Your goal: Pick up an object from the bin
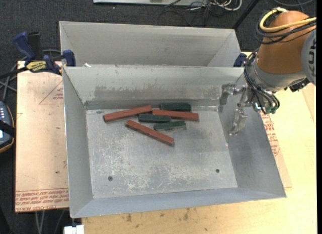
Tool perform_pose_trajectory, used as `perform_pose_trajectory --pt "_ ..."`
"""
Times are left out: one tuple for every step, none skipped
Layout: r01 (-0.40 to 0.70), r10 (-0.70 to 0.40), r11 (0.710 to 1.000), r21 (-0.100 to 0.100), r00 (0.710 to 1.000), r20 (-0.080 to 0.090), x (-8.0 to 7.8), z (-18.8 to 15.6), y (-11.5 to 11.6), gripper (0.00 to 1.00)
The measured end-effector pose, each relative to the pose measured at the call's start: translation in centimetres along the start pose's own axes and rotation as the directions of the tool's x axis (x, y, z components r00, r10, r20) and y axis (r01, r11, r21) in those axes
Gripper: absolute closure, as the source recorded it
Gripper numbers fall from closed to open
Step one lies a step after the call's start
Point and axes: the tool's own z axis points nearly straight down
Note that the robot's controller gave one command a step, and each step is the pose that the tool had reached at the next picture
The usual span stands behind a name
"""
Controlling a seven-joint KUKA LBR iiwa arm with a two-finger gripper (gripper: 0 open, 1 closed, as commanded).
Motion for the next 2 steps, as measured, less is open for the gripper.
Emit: perform_pose_trajectory --pt "0.003 -0.003 1.000 0.001 1.000 0.008 -0.2 -0.5 0.0 0.00" --pt "0.000 0.000 1.000 0.002 1.000 0.014 -1.7 6.2 4.2 0.00"
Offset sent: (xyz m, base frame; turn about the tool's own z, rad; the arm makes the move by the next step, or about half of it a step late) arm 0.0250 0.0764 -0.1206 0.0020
